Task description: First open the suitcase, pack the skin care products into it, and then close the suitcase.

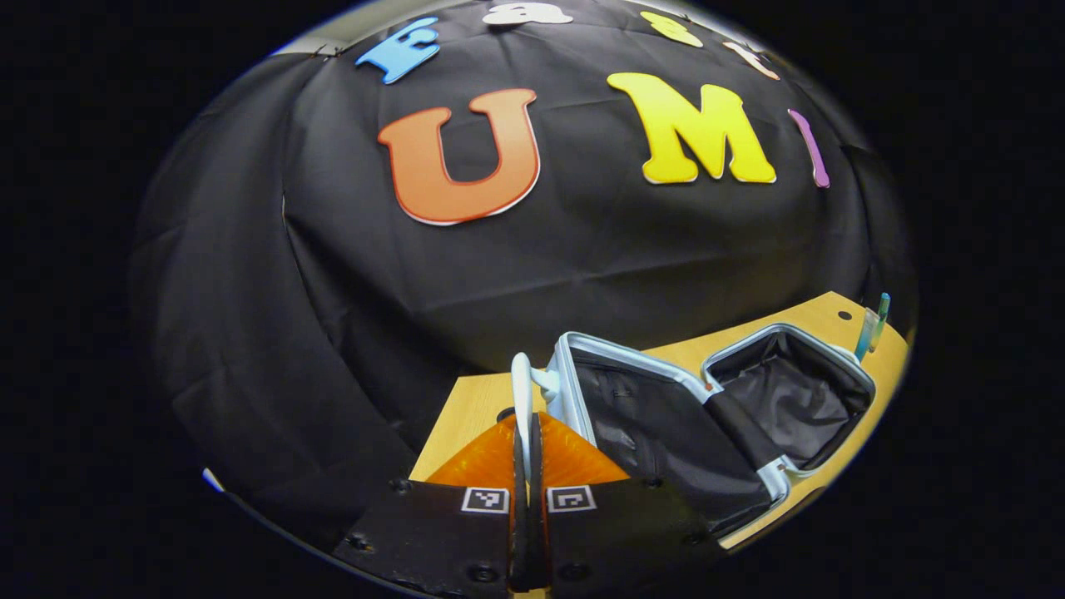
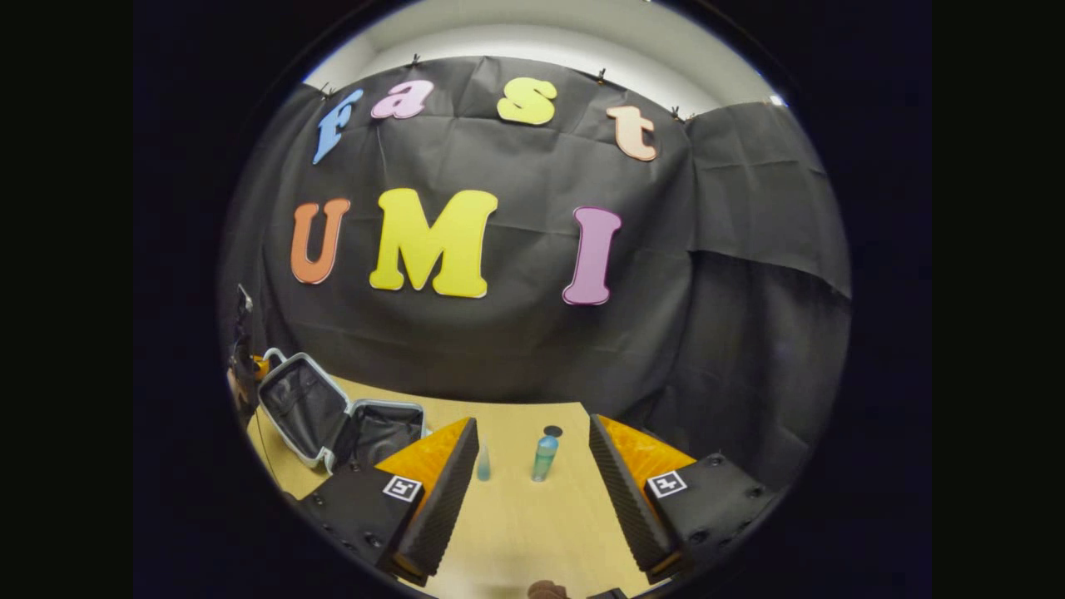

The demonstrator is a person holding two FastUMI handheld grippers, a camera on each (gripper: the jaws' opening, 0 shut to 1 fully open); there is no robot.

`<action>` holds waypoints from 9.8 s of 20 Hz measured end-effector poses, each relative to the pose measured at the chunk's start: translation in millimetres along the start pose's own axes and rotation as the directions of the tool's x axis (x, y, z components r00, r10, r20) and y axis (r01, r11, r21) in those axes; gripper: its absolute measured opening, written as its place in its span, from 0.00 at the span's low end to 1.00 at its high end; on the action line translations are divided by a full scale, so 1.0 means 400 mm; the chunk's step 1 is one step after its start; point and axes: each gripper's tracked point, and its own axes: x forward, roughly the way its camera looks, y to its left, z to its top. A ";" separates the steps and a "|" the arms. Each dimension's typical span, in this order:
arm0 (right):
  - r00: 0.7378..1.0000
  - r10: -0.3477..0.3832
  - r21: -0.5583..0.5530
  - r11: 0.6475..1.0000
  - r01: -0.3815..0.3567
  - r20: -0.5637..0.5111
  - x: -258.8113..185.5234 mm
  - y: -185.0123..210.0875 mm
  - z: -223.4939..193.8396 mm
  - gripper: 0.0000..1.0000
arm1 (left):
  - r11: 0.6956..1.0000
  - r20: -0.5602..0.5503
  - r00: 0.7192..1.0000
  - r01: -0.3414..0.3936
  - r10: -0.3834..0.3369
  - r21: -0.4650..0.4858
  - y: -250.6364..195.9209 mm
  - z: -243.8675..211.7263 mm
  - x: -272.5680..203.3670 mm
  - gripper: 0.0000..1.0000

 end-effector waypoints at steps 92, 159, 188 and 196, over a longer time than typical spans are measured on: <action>0.944 0.219 0.057 0.976 -0.211 -0.247 0.807 -0.041 -0.648 0.43 | 0.942 -0.158 0.944 0.253 -0.291 -0.221 -0.876 -0.003 -0.361 0.39; 0.727 0.256 0.088 0.961 -0.262 -0.637 0.521 0.740 -0.661 0.40 | 0.930 -0.216 0.976 -0.075 -0.005 -0.359 -0.065 -0.274 -0.308 0.99; 0.970 0.170 0.070 0.985 -0.160 -0.174 0.286 0.284 -0.019 0.74 | 0.514 -0.093 0.971 0.033 -0.218 -0.857 0.075 -0.350 0.104 0.96; 0.972 0.185 0.050 0.983 -0.179 -0.143 0.215 0.278 -0.010 0.74 | 0.433 -0.079 0.952 0.060 -0.296 -0.899 0.039 -0.350 0.127 0.34</action>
